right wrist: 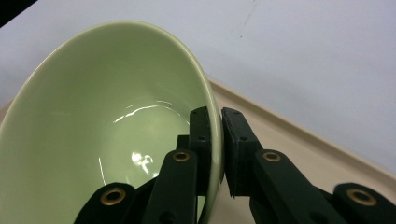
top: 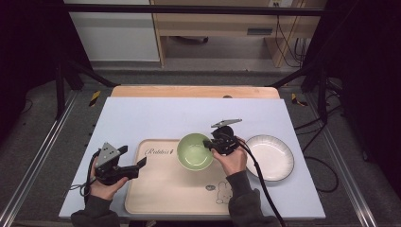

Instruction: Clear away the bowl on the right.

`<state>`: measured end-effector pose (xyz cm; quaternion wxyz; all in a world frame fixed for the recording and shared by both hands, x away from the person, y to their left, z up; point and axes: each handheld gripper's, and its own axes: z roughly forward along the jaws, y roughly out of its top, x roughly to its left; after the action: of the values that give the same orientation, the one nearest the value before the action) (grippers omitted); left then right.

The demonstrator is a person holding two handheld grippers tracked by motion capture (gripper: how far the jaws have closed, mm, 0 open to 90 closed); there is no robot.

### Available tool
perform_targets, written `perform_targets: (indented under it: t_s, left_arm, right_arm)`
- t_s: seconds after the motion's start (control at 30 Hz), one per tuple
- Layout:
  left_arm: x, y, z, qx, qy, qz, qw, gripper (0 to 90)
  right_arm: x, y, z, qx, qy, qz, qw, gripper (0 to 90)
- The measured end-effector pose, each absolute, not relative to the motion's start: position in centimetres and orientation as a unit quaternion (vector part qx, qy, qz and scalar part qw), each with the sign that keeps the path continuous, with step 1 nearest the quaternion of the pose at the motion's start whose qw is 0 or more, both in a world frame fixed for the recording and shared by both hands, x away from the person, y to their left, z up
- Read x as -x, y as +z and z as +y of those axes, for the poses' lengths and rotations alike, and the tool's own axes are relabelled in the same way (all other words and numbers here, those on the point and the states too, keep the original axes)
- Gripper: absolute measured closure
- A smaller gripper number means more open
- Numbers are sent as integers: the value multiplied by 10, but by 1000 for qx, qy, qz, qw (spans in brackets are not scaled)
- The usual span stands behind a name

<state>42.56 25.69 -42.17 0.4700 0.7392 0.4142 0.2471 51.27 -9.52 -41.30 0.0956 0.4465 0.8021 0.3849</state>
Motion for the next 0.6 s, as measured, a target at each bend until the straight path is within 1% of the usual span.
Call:
perform_targets:
  t_s: [0.6]
  left_arm:
    - [-426,-422,257,-739,247,414,470,154]
  right_arm:
    - [-520,-431,-80,-451,371,808,82,834]
